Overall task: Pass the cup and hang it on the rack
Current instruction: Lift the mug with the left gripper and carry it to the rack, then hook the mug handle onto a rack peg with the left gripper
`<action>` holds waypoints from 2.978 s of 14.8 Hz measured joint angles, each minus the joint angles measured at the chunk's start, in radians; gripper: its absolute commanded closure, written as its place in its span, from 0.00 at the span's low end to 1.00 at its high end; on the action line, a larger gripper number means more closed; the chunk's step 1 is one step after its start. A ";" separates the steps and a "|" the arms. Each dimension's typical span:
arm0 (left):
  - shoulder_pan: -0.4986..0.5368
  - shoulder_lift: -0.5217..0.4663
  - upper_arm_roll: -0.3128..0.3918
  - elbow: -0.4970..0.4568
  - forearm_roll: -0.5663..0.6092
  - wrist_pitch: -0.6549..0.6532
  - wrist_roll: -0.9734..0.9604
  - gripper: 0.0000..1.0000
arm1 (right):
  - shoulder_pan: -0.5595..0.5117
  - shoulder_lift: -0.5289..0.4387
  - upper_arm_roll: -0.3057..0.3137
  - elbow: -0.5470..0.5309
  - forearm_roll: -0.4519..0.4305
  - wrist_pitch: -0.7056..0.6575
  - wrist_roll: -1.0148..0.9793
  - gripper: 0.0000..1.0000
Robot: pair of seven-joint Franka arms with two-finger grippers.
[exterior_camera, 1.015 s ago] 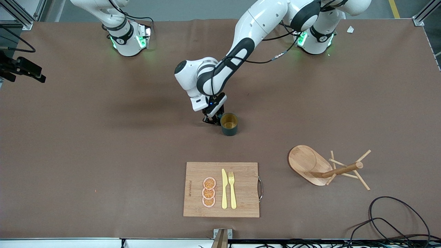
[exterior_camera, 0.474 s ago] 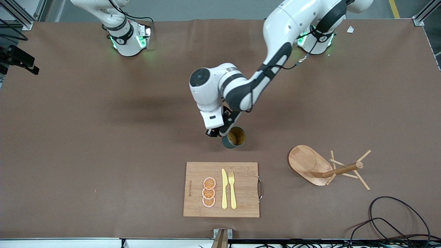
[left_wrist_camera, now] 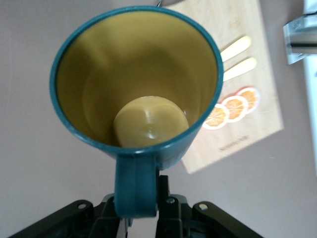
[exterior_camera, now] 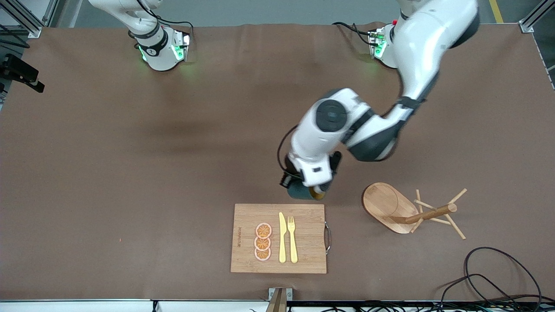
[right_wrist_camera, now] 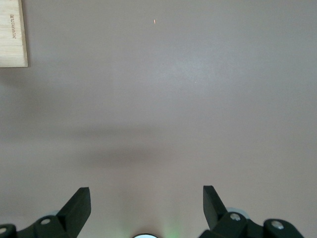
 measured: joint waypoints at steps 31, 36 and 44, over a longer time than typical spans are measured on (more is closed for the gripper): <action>0.844 0.036 -0.258 -0.354 -0.838 0.003 1.102 1.00 | -0.005 0.015 -0.004 0.019 0.006 -0.072 0.050 0.00; 0.859 0.036 -0.258 -0.367 -0.838 -0.001 1.123 1.00 | -0.004 0.015 -0.003 0.024 0.007 -0.058 0.055 0.00; 0.926 0.036 -0.259 -0.366 -0.838 -0.073 1.159 0.99 | -0.004 0.017 -0.002 0.026 0.007 -0.055 0.055 0.00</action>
